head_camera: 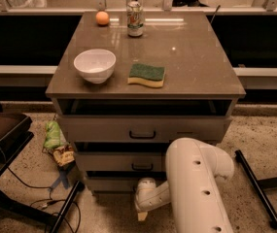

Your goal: Open bottom drawer

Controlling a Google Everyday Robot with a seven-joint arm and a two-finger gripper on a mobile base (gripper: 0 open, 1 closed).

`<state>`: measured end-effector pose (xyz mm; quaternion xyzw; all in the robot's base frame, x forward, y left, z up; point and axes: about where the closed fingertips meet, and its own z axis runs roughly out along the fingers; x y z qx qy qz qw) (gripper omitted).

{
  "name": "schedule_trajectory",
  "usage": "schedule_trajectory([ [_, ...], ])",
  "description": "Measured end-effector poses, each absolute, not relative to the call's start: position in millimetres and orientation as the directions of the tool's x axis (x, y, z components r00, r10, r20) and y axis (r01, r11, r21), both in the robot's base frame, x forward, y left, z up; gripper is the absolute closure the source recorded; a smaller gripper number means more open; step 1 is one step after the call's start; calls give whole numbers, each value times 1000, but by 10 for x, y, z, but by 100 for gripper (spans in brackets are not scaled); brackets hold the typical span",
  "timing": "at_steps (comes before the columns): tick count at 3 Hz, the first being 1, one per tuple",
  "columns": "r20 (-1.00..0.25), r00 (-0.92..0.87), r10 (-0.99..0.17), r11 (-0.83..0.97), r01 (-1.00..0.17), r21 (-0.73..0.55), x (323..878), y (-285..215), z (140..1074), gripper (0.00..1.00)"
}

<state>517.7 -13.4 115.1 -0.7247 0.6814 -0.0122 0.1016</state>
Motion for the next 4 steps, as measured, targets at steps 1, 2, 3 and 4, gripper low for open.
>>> schedule_trajectory([
  [1, -121, 71, -990, -51, -985, -162, 5166, -132, 1141, 49],
  [2, -120, 71, -990, -52, -986, -160, 5155, -132, 1131, 73],
  [3, -131, 64, -989, -42, -985, -165, 5120, -154, 1174, 96],
  [4, -136, 49, -990, -26, -985, -169, 5056, -187, 1244, 100],
])
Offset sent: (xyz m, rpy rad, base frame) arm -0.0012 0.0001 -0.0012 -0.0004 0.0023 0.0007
